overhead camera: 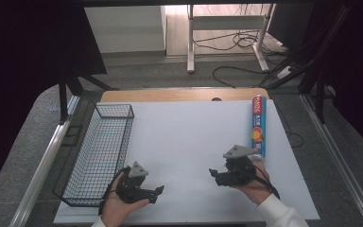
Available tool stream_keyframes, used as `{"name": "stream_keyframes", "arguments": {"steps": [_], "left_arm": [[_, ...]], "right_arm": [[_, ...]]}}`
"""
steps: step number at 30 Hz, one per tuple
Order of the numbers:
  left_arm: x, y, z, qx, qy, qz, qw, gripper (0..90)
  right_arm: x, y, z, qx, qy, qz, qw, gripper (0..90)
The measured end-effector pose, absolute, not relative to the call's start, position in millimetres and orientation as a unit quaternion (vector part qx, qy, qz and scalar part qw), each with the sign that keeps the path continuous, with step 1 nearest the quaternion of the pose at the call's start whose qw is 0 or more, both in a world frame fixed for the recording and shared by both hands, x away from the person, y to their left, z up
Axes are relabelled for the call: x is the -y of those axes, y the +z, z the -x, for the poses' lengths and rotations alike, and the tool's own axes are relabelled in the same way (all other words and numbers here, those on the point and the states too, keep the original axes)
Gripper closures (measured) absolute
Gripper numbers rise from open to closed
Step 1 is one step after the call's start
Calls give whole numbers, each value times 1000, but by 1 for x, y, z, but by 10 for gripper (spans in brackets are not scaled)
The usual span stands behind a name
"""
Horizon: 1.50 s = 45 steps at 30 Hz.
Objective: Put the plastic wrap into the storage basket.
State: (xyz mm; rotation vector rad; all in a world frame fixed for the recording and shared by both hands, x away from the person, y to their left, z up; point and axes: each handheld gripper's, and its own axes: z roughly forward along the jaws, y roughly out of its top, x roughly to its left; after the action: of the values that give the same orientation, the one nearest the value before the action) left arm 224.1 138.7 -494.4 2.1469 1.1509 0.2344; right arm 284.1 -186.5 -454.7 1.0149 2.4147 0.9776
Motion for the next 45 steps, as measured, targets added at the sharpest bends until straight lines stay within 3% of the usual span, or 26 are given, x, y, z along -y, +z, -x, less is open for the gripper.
{"name": "stream_keyframes", "arguments": {"steps": [16,28,45], "left_arm": [[-138,-497,-224,-440,85,-827,339,173],[-137,-499,-224,-437,83,-830,335,171],[-135,-501,-225,-437,82,-832,332,167]], "right_arm": [[224,-417,-377,-806,306,-465,199,223],[261,-426,-432,-769,250,-548,216,221],[286,-449,-476,-730,196,-616,222,210]]}}
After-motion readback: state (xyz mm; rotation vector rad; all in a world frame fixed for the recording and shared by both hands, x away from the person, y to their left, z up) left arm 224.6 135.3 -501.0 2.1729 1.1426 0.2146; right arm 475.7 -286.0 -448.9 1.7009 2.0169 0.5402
